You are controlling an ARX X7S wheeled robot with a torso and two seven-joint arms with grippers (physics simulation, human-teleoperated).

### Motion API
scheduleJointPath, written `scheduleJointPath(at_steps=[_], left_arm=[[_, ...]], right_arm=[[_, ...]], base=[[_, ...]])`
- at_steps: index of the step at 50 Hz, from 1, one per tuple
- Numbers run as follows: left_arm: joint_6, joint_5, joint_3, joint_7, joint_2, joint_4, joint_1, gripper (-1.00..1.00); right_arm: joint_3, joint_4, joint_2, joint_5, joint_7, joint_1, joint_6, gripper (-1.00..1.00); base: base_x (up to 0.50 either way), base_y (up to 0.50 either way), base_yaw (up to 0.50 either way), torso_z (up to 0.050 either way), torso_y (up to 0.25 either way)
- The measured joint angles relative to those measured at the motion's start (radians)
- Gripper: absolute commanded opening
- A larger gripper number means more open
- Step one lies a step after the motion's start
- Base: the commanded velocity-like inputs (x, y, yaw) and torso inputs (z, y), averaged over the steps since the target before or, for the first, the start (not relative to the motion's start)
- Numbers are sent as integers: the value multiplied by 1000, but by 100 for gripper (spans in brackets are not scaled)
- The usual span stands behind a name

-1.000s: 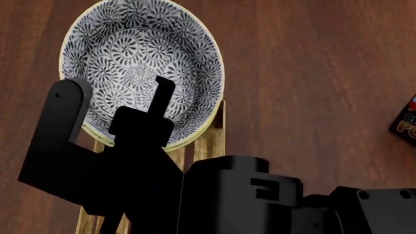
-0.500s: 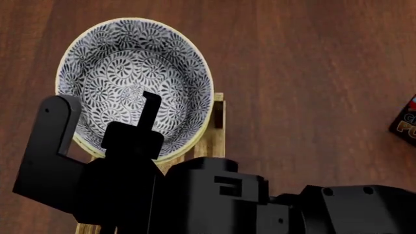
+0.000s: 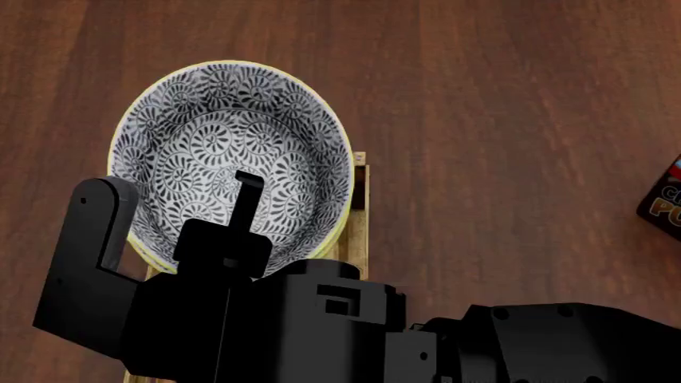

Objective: Stack the left bowl on the right bowl and place them in the tray.

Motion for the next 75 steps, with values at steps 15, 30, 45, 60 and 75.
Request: scheduleJointPath(at_steps=[15, 30, 45, 60, 75], left_arm=[[11, -2, 3, -9, -9, 1, 8, 100], [21, 2, 15, -16, -17, -5, 8, 100], [33, -3, 11, -21, -23, -6, 19, 100], [42, -10, 6, -30, -32, -4, 28, 100], [51, -11, 9, -37, -40, -5, 33, 100]], right_arm=[[-29, 23, -12, 9, 9, -13, 19, -100], [-49, 32, -19, 21, 25, -31, 29, -100], [-57, 35, -39, 57, 57, -47, 61, -100], [-80, 47, -45, 62, 59, -61, 51, -100], [-105, 63, -41, 54, 54, -78, 26, -100]], base=[[0, 0, 0, 0, 1], [0, 0, 0, 1, 1], [0, 0, 0, 0, 1], [0, 0, 0, 1, 1], [0, 0, 0, 0, 1]])
